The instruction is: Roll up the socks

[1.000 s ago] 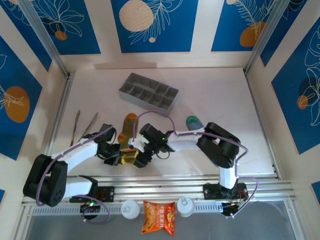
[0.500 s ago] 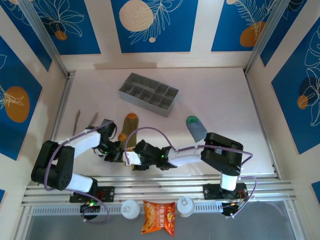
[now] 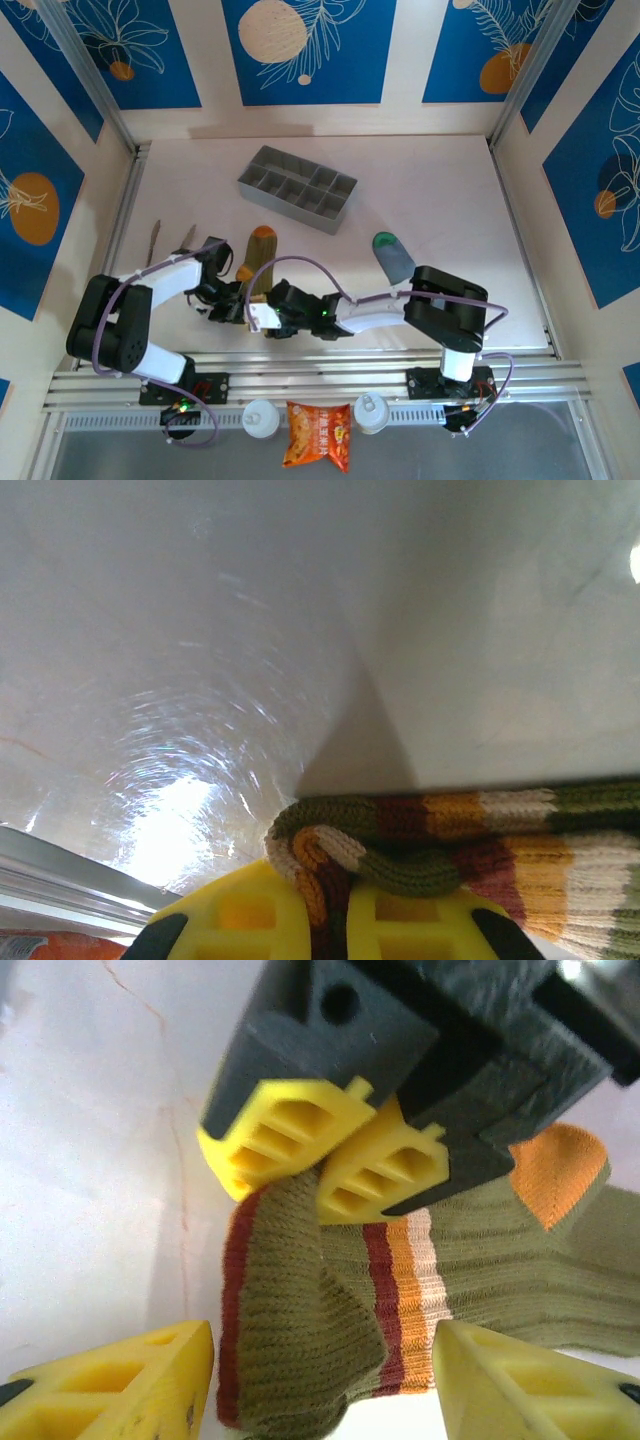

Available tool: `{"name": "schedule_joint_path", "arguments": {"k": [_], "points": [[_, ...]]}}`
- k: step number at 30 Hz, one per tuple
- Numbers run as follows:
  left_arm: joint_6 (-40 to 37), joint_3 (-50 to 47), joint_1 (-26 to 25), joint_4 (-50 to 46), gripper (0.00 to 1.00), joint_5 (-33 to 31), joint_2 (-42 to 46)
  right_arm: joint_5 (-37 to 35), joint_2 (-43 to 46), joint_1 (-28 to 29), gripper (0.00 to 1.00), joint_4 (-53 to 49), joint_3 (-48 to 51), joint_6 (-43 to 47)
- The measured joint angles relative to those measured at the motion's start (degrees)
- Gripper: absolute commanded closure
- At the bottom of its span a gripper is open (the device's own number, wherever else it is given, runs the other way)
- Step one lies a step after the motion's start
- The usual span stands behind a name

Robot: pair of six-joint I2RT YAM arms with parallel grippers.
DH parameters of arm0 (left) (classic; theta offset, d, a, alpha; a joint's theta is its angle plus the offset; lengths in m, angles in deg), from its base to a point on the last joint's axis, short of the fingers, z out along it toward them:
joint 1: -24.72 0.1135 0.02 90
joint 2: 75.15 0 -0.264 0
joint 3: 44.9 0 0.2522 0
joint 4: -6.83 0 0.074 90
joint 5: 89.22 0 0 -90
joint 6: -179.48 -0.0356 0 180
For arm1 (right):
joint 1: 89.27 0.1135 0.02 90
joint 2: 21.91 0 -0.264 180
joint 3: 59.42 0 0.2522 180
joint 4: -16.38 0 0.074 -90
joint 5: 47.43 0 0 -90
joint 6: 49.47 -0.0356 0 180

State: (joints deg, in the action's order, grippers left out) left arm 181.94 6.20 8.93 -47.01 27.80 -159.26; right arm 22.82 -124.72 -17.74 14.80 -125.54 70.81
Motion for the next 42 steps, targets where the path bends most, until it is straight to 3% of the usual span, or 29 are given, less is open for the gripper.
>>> {"name": "schedule_joint_path", "arguments": {"k": [5, 10, 21, 30, 35, 40, 42], "points": [[0.0, 0.0, 0.1, 0.0, 1.00, 0.0, 0.0, 2.7, -0.1, 0.4, 0.61, -1.5, -0.4, 0.6], [-0.1, 0.0, 0.2, 0.0, 1.00, 0.1, 0.0, 3.7, -3.3, -0.9, 0.68, -2.6, -3.5, -1.2], [-0.8, 0.0, 0.3, 0.0, 1.00, 0.2, 0.1, 5.8, -5.0, -2.2, 0.70, -4.7, -5.0, -5.3], [-1.6, -0.3, 0.6, -0.8, 1.00, -1.5, 1.7, 14.1, -6.6, -4.7, 0.96, -10.3, -8.8, -11.6], [-1.8, -1.6, 0.7, -1.0, 0.75, -3.7, 4.7, 25.1, -9.7, -8.2, 1.00, -16.4, -14.2, -16.5], [-2.4, -2.1, 1.3, -2.7, 0.41, -8.6, 10.0, 35.1, -13.1, -11.7, 1.00, -22.2, -18.8, -20.9], [-2.7, -2.1, 1.4, -3.0, 0.33, -10.0, 13.1, 38.5, -14.1, -13.0, 1.00, -24.2, -20.0, -22.8]]}}
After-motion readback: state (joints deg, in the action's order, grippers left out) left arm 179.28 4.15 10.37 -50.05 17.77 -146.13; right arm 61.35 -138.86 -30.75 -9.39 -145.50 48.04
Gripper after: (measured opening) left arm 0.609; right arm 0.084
